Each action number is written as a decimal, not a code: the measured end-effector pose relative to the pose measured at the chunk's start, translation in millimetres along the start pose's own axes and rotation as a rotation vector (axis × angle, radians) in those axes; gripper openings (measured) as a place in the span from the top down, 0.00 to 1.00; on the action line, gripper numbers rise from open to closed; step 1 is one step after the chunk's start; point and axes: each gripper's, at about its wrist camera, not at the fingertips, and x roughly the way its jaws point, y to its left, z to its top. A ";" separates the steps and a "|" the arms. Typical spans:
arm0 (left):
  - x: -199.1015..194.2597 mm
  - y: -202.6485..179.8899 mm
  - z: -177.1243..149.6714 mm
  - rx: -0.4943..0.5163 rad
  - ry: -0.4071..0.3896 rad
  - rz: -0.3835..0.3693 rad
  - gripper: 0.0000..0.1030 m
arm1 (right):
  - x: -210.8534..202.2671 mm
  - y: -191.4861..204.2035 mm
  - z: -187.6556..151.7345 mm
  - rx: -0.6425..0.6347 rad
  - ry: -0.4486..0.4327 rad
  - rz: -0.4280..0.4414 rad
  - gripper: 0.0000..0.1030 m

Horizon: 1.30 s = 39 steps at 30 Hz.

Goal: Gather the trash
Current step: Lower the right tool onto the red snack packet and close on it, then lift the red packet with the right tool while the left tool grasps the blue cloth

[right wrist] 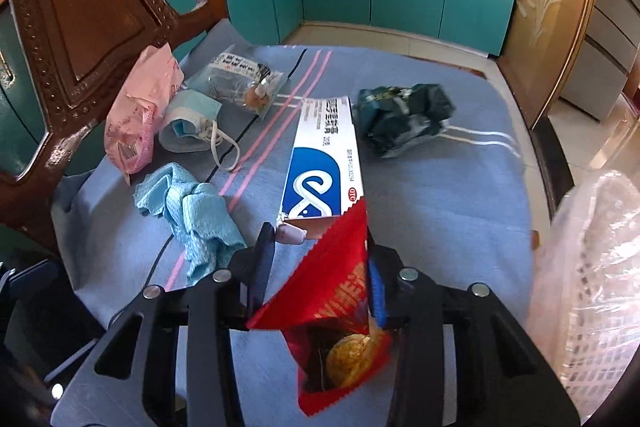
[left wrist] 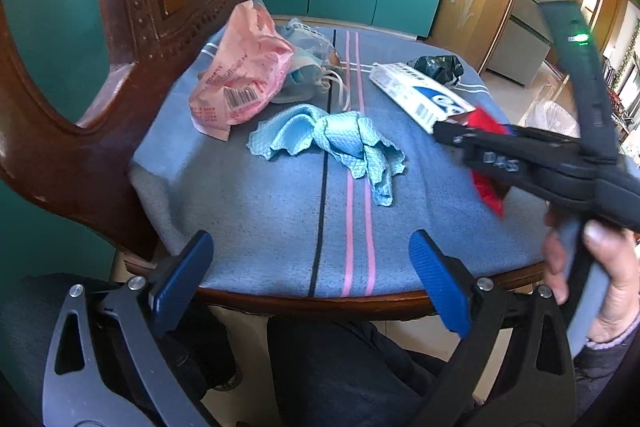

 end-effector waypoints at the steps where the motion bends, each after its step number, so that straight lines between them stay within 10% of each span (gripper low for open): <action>1: 1.1 -1.8 -0.4 0.002 0.005 -0.001 0.05 | -4.5 -3.5 -1.4 0.003 -0.005 0.001 0.60; 18: 13.3 -15.4 1.5 0.038 0.031 0.010 0.05 | -14.7 -33.5 -17.8 0.064 0.046 0.013 0.59; 39: 44.2 -1.1 56.3 -0.054 0.019 -0.025 0.05 | -30.2 -53.3 -15.3 0.047 0.017 -0.023 0.30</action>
